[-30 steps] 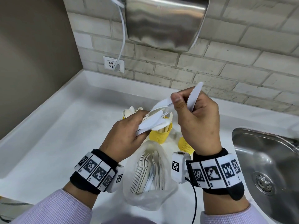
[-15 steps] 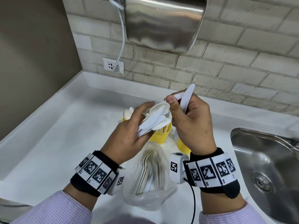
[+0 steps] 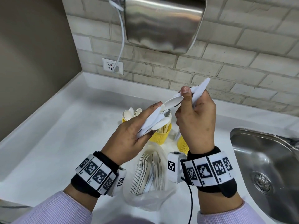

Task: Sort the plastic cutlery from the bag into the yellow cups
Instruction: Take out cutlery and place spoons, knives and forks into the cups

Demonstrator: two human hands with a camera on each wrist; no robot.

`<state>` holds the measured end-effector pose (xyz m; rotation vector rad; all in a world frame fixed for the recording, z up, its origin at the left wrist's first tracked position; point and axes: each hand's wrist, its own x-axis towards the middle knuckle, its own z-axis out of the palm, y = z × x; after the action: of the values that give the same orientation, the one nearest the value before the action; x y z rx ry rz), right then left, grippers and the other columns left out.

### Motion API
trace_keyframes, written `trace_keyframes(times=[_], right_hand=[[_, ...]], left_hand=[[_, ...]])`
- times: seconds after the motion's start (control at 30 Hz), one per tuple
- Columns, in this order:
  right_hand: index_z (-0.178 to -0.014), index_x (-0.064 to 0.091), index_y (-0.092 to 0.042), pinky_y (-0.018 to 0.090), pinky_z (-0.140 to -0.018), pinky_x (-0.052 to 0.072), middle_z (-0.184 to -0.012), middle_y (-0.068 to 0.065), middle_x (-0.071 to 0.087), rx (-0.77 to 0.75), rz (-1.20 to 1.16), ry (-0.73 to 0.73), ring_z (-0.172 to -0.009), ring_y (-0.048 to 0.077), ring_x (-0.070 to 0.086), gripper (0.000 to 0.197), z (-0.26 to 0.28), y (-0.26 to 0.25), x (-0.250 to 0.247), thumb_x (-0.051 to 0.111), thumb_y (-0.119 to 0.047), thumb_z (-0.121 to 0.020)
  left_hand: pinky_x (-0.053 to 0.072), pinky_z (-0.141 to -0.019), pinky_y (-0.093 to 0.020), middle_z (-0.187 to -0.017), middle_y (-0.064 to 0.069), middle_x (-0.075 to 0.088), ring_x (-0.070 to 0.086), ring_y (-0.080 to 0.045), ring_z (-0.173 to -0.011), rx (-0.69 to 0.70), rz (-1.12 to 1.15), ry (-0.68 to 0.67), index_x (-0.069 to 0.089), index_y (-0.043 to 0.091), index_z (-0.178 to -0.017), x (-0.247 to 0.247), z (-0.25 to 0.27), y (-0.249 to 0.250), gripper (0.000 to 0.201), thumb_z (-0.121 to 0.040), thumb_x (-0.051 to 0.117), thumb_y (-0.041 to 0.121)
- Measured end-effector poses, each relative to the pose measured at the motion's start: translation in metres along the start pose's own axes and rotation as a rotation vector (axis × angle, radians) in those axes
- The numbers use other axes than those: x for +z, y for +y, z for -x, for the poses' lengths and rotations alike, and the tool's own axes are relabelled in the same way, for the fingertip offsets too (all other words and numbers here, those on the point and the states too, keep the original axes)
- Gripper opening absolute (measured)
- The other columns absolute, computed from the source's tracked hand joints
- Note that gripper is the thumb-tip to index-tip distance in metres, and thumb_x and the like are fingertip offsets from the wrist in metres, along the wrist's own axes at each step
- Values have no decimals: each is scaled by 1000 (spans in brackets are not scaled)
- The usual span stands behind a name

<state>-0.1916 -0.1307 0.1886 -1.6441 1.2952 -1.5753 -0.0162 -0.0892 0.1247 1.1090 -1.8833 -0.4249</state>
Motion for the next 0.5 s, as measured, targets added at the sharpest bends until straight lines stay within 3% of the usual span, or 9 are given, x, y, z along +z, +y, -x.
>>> trace_keyframes(times=[0.17,0.3,0.43,0.5], right_hand=[[-92,56,-15,35,-55,46,-60,-13,55,-93,89,-33,-56,17,54,23,1,-3,-1,54,-35,-102],[-93,56,-18,41,-58,52,-65,-3,60,-70,87,68,-60,25,61,24,1,0,0,52,-38,-104],[-87,54,-27,44,-61,55,-70,1,62,-13,18,190,-63,28,62,21,-1,1,0,54,-41,-102],[-87,56,-28,45,-60,53,-71,2,60,32,-104,175,-61,28,58,22,-3,1,-1,56,-46,-98]], left_hand=[[50,-88,-15,-132,46,49,59,13,-103,-20,37,50,24,61,-150,0,-1,4,75,-100,63,23],[54,-78,-26,-117,36,55,56,13,-82,-26,29,72,39,53,-145,3,1,-2,67,-95,63,16],[49,-76,-18,-114,43,54,57,15,-78,-31,20,61,41,47,-143,4,2,-3,56,-94,58,24],[47,-74,-14,-111,41,57,62,9,-74,-27,40,62,46,43,-142,5,3,-2,53,-95,60,21]])
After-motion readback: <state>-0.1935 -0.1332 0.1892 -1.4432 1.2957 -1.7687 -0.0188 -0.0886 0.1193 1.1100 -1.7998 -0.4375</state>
